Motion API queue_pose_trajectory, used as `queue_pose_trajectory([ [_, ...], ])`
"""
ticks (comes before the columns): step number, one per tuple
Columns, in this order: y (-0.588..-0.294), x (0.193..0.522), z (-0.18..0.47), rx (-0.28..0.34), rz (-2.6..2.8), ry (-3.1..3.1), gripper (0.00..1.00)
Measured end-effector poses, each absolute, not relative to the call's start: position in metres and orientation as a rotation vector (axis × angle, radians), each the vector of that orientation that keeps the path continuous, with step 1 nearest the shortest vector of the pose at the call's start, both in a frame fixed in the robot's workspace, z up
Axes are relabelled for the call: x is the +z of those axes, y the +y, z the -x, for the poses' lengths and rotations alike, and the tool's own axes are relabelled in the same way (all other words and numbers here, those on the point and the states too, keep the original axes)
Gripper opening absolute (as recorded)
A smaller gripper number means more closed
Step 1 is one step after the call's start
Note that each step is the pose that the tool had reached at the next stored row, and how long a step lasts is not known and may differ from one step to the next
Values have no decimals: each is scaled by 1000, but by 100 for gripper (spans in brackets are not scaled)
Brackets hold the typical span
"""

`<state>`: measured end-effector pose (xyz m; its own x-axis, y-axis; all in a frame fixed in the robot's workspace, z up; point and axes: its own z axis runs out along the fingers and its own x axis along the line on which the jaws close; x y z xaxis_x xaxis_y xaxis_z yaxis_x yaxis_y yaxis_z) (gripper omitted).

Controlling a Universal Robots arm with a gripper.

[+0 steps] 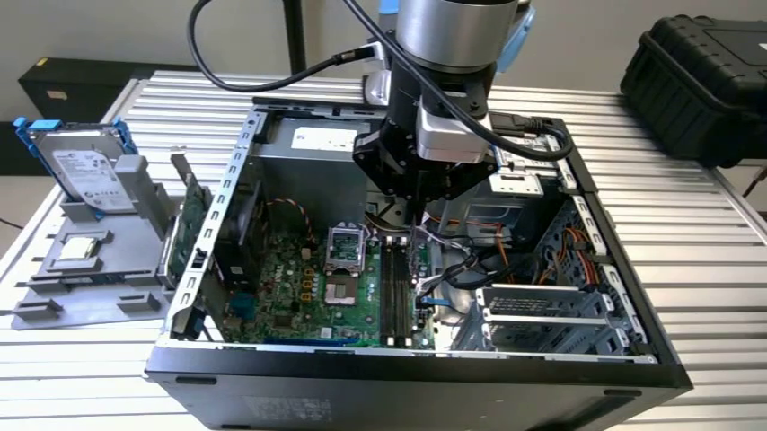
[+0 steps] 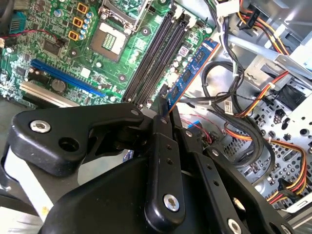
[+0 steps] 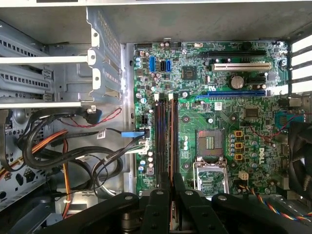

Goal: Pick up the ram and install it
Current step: 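Insert the ram into the slot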

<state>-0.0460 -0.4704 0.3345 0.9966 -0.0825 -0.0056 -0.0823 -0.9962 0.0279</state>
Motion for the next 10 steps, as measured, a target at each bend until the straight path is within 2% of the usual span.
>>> queue_pose_trajectory([
  [10,-471,333,46,-11,-3112,-119,0],
])
